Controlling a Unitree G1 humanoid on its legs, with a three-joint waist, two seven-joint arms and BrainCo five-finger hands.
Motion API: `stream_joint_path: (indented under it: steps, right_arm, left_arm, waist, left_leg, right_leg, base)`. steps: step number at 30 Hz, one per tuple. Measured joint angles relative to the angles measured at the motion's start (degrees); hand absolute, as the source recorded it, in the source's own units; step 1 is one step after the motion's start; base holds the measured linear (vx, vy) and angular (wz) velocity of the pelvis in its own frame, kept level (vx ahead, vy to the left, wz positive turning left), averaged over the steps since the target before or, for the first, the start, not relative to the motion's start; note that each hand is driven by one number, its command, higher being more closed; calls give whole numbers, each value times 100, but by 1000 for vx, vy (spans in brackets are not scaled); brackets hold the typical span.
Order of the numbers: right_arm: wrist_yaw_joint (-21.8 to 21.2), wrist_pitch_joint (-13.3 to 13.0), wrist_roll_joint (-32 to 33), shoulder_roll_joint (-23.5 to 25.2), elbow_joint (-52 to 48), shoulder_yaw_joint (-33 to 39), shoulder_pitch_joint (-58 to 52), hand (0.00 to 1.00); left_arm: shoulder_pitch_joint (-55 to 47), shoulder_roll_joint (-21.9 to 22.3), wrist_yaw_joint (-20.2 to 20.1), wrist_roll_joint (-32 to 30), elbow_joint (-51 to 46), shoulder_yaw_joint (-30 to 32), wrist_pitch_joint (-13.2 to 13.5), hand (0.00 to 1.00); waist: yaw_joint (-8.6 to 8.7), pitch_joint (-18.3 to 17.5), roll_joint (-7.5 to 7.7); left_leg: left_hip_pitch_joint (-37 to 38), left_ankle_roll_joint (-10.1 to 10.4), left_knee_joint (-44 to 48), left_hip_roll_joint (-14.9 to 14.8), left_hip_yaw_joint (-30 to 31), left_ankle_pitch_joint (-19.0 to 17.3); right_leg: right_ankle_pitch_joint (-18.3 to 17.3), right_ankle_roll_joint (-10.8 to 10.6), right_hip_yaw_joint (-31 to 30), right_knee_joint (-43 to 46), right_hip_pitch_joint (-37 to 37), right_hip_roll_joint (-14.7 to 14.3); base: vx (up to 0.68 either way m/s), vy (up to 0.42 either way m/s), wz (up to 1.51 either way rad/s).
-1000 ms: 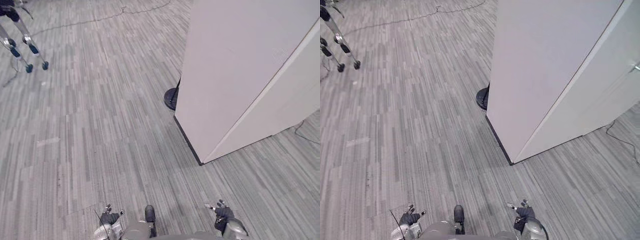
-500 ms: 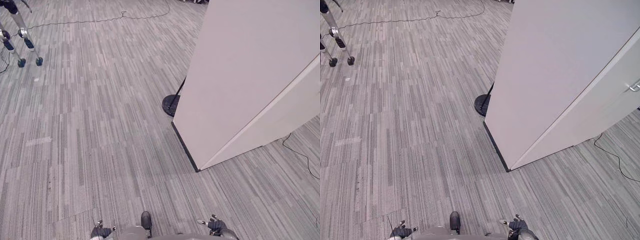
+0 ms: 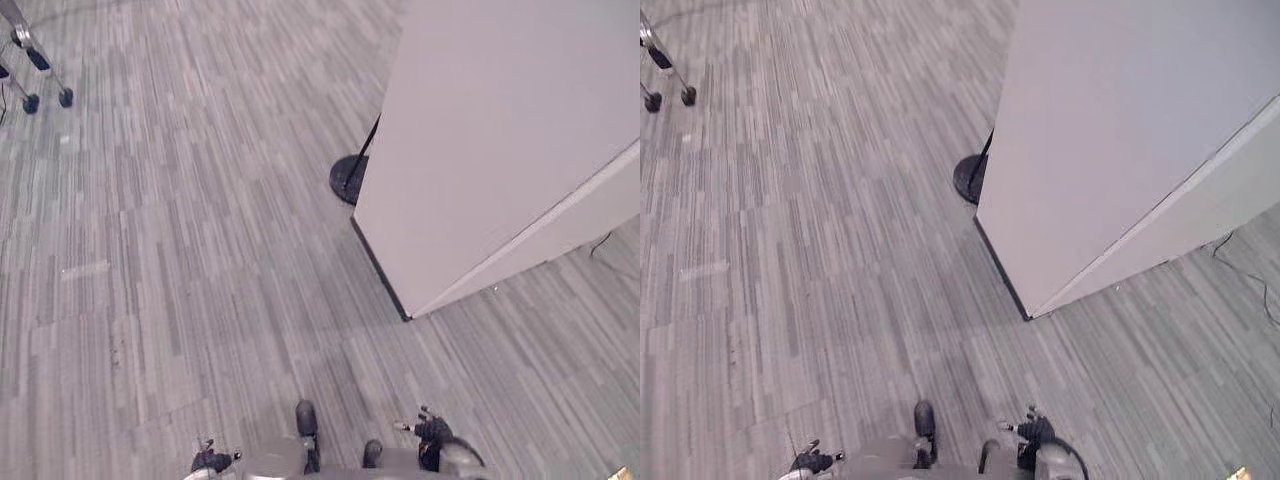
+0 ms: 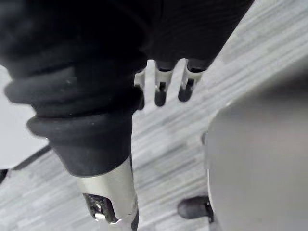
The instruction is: Organize washtable
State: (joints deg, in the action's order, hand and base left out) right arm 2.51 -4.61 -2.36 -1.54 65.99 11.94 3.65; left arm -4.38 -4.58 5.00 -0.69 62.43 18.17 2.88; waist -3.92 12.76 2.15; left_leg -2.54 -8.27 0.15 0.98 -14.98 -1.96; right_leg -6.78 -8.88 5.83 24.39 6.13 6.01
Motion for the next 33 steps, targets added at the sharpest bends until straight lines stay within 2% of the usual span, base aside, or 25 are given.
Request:
stream_joint_path:
  steps: [1, 3, 5, 7, 9, 10, 11, 12, 13, 14, 15, 16, 17, 18, 20, 21, 22, 23, 24, 25, 26, 27, 29, 30, 33]
  right_arm:
    - [4, -32, 1, -29, -4, 1, -3, 0]
    - [7, -40, 0, -33, 0, 40, -20, 0]
    - [0, -40, 30, -29, -3, 247, -80, 0]
    - [-7, -45, 24, 8, -2, 625, -93, 0]
    - [-11, -43, 3, 14, -3, 823, -125, 0]
    - [-20, -41, 3, 14, -2, 893, -136, 0]
    - [-43, 3, 0, 10, -1, 1061, -135, 0]
    - [-50, 25, 1, -9, -4, 1118, -134, 0]
    - [-40, 102, -94, -50, 9, 1186, -127, 0]
    - [-39, 131, -170, -62, 23, 1163, -147, 0]
    - [-37, 161, -237, -65, 37, 1027, -217, 0]
    - [-48, 175, -246, -213, 34, 949, -187, 0]
    - [-32, 174, -230, -298, 31, 904, -123, 0]
    - [-14, 174, -185, -342, 8, 862, -80, 0]
    - [30, 139, -39, -392, 0, 786, -81, 0]
    - [87, 105, 14, -388, -5, 762, 5, 0]
    - [127, 93, 31, -390, -2, 768, 156, 0]
    - [144, 72, 51, -394, 2, 774, 199, 0]
    - [175, 30, 71, -450, -1, 766, 273, 0]
    - [163, -43, 66, -634, -103, 702, 258, 0]
    - [167, -68, 69, -589, -147, 714, 245, 0]
    - [207, -84, 65, -422, -155, 625, 212, 0]
    - [229, -50, -20, -304, -55, 582, 184, 0]
    - [234, -5, -86, -288, 27, 593, 92, 0]
    - [247, 13, -308, -183, 27, 637, -236, 0]
  left_arm:
    - [29, 0, -3, 0, -3, -77, -12, 0]
    - [85, -23, -3, -14, -1, -120, -19, 0]
    - [148, -60, 1, -29, -7, -104, -19, 0]
    - [149, -47, 2, -70, -8, 80, -19, 0]
    - [145, 16, -6, -177, -50, 286, -14, 0]
    - [118, 37, -16, -219, -86, 348, -14, 0]
    - [96, 140, -66, -234, -170, 569, 1, 0]
    - [71, 198, -99, -233, -185, 664, 4, 0]
    - [-19, 292, -127, -227, -194, 867, 8, 0]
    - [-35, 299, -117, -224, -235, 891, -6, 0]
    - [-131, 279, -114, -219, -268, 891, -21, 0]
    - [-126, 343, -102, -218, -228, 854, -55, 0]
    - [-117, 408, -125, -207, -235, 817, -53, 0]
    - [-98, 424, -93, -91, -280, 757, -13, 0]
    - [-84, 407, -65, 60, -422, 597, 28, 0]
    - [-86, 355, -64, 121, -524, 463, 85, 0]
    - [-81, 312, -64, 136, -637, 378, 137, 0]
    - [-68, 281, -64, 149, -651, 346, 166, 0]
    - [-100, 273, -24, 163, -616, 185, 203, 0]
    - [-285, 406, 25, 164, -597, 91, 202, 0]
    - [-333, 388, 27, 164, -529, 60, 195, 0]
    - [-160, 261, 53, 164, -367, 31, 133, 0]
    - [-81, 199, 42, 145, -338, -68, 139, 0]
    - [-65, 192, 55, 132, -315, -59, 135, 0]
    - [-69, 140, 55, 101, -191, -65, 141, 0]
  waist:
    - [-3, 17, -21]
    - [-1, 56, -23]
    - [0, 94, 38]
    - [10, 109, 109]
    - [29, 59, 165]
    - [32, 32, 179]
    - [78, -60, 150]
    - [130, -132, 86]
    - [157, -226, 27]
    - [133, -305, 61]
    - [93, -452, 160]
    - [-6, -421, -199]
    - [-1, -465, -295]
    - [25, -459, -295]
    - [5, -409, -188]
    - [-17, -382, -57]
    - [-18, -351, 35]
    - [-17, -351, 102]
    - [-35, -412, 17]
    - [-96, -462, -484]
    - [-136, -470, -547]
    - [-158, -460, -215]
    - [-153, -416, -153]
    - [-150, -400, -130]
    - [-153, -421, -67]
  left_leg:
    - [0, 10, 143, -81, 48, -163]
    - [53, 64, 319, -149, 39, -401]
    - [239, 253, 402, -181, 3, -609]
    - [788, 589, 184, -86, -105, -887]
    - [1242, 654, -53, 74, -207, -1089]
    - [1328, 612, -65, 123, -208, -1157]
    - [1405, 686, 107, 107, -161, -1350]
    - [1417, 902, 224, 1, -140, -1468]
    - [1220, 1072, 1027, -206, -206, -1574]
    - [1075, 1157, 1506, -281, -236, -1645]
    - [857, 1251, 2306, -359, -229, -1746]
    - [626, 1264, 3179, -677, -170, -1777]
    - [313, 1277, 3800, -822, -243, -1804]
    - [134, 1288, 4198, -866, -329, -1854]
    - [-84, 1134, 4217, -819, -358, -1946]
    - [-411, 1089, 3920, -701, -280, -1969]
    - [-815, 1052, 3360, -518, -223, -1948]
    - [-994, 1034, 2880, -390, -175, -1889]
    - [-1019, 1012, 1080, -271, 141, -853]
    - [-1026, 1370, 129, -835, 443, 1366]
    - [-999, 971, 306, -860, 492, 1168]
    - [-1064, 1065, 441, -586, 432, 1277]
    - [-971, 956, 361, -524, 391, 1132]
    - [-811, 970, 357, -477, 377, 1009]
    - [-335, 998, -53, -417, 310, 978]
  right_leg:
    - [-262, 180, 152, 23, 170, 1]
    - [-339, 155, 214, -71, 579, 53]
    - [-259, 134, 323, -398, 920, 134]
    - [121, 145, 483, -954, 1150, 181]
    - [179, 210, 447, -888, 1330, 195]
    - [178, 214, 375, -755, 1421, 192]
    - [232, 333, 324, -262, 1716, 4]
    - [278, 433, 381, -108, 1801, -123]
    - [447, 715, 473, -83, 1809, -479]
    - [579, 887, 483, -272, 1778, -655]
    - [978, 1275, 495, -1047, 1503, -825]
    - [993, 1426, 590, -1288, 1146, -1043]
    - [934, 1427, 459, -1462, 949, -1064]
    - [924, 1429, 283, -1711, 546, -979]
    - [882, 1487, 184, -1893, -121, -676]
    - [859, 1511, 201, -1852, -389, -409]
    - [775, 1415, 205, -1693, -527, -80]
    - [653, 1242, 187, -1547, -537, 110]
    - [270, 692, 144, -1251, -545, 308]
    - [-143, 291, 176, -1144, -774, -29]
    - [-484, 155, 98, -1097, -917, 37]
    - [-683, 163, 19, -1104, -888, 357]
    - [-576, 259, -194, -1488, -858, 166]
    - [-538, 268, -206, -1542, -990, 206]
    - [-493, 260, -343, -1574, -1167, 222]
  base:
    - [201, 56, 3]
    - [225, 56, -8]
    - [340, 72, -12]
    - [388, 70, -18]
    - [378, 34, -10]
    - [596, -24, 9]
    - [544, -60, 22]
    - [899, -120, 36]
    - [585, -87, 20]
    - [772, -130, 8]
    - [630, -84, -24]
    - [770, -67, -28]
    - [729, 15, -22]
    - [665, 48, 8]
    - [597, 58, 32]
    - [589, 170, 45]
    - [563, 201, 42]
    - [560, 250, 21]
    - [512, 269, -25]
    - [536, 319, -52]
    - [409, 311, -45]
    - [291, 157, -26]
    - [178, 24, -17]
    - [96, 18, -27]
    - [72, -1, -40]
